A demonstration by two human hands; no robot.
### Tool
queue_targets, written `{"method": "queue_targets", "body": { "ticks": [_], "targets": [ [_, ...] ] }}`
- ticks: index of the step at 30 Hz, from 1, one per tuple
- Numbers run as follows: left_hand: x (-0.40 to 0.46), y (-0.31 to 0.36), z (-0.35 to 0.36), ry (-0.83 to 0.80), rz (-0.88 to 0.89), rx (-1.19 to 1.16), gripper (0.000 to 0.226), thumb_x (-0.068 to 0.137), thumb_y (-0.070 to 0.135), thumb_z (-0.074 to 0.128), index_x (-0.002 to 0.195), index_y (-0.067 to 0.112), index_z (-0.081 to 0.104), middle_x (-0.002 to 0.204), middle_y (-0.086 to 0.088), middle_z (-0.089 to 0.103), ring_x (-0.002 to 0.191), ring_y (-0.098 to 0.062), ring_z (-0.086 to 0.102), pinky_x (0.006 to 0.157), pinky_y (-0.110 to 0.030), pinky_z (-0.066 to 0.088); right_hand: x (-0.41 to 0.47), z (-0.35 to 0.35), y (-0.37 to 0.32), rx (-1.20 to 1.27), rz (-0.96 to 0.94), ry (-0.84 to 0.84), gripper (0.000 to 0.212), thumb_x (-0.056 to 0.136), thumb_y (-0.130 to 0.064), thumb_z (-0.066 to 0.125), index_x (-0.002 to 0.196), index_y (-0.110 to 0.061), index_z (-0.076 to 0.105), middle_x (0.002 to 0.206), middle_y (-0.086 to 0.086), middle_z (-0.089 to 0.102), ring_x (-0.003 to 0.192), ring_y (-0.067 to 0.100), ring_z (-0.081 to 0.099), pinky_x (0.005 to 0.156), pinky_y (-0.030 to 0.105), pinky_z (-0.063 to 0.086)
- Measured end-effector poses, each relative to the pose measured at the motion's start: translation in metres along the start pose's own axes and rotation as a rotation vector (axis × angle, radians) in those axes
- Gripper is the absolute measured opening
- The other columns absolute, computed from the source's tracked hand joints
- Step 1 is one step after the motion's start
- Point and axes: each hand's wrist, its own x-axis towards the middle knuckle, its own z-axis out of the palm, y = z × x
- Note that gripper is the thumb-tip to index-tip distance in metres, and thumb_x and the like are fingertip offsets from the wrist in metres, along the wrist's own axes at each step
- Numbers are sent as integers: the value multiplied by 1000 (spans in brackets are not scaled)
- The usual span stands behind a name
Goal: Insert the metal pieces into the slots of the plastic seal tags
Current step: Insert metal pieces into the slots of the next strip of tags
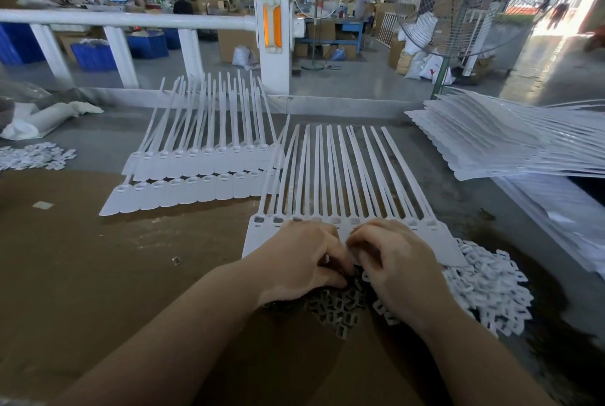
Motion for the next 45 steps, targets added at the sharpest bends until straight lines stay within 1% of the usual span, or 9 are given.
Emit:
{"method": "queue_targets", "body": {
  "ticks": [3, 6, 10, 15, 18, 25, 28, 35, 45],
  "targets": [
    [0, 0, 3, 34, 8, -19, 13, 82, 30, 70, 94, 31, 72, 90, 17, 54, 89, -2, 47, 90, -26, 37, 0, 0, 0, 0, -1, 1, 12, 81, -4, 64, 84, -15, 69, 90, -4, 67, 89, 13, 56, 80, 21, 40],
    [-1, -2, 0, 83, -21, -135, 9, 80, 24, 72, 84, 32, 72, 81, 22, 55, 82, 4, 52, 79, -10, 40, 0, 0, 0, 2, -4, -5, 12, 82, -6, 64, 87, -15, 70, 91, -4, 66, 90, 13, 56, 81, 23, 42],
    [-2, -4, -6, 132, -80, -246, 29, 82, 19, 70, 73, 46, 62, 74, 25, 63, 79, 8, 59, 78, -7, 44, 0, 1, 1, 6, -9, 4, 10, 82, -8, 66, 87, -15, 70, 90, -5, 67, 89, 12, 56, 81, 23, 43],
    [0, -8, -11, 213, -160, -327, 18, 81, 18, 72, 87, 35, 68, 80, 18, 68, 78, 8, 62, 78, -7, 46, 0, 1, 1, 16, -10, 11, 10, 81, -6, 67, 87, -14, 70, 92, -3, 68, 91, 14, 58, 82, 25, 43],
    [-1, -11, -15, 255, -152, -355, 14, 81, 13, 70, 83, 26, 71, 78, 19, 67, 76, 7, 62, 76, -8, 46, 0, 1, 1, 12, -9, 12, 11, 80, -6, 67, 87, -14, 70, 91, -3, 68, 90, 13, 57, 82, 24, 43],
    [-2, -27, -22, 354, -217, -352, 18, 86, 11, 65, 78, 27, 65, 78, 9, 64, 67, 3, 55, 65, -8, 43, 0, 1, 2, 14, -3, 7, 11, 80, -5, 67, 87, -14, 70, 91, -4, 67, 91, 12, 57, 82, 20, 39],
    [-3, -31, -22, 372, -262, -466, 16, 86, 10, 65, 79, 25, 67, 78, 5, 70, 72, -5, 65, 66, -10, 49, 0, 1, 1, 12, -2, 3, 11, 81, -6, 67, 86, -14, 70, 90, -4, 67, 90, 13, 57, 82, 21, 41],
    [1, -37, -22, 426, -327, -439, 16, 78, 10, 74, 82, 25, 67, 79, 10, 71, 76, 0, 66, 71, -9, 49, 0, 0, 1, 17, 3, 0, 10, 81, -7, 67, 87, -14, 70, 92, -4, 67, 91, 12, 56, 83, 20, 39],
    [24, -34, -30, 308, -319, -268, 15, 86, 7, 64, 94, 15, 74, 82, 13, 64, 80, -1, 59, 74, -9, 44, 1, 1, 1, 11, 12, -6, 9, 82, -8, 66, 88, -14, 70, 92, -4, 66, 91, 13, 56, 81, 21, 40]
  ]
}}
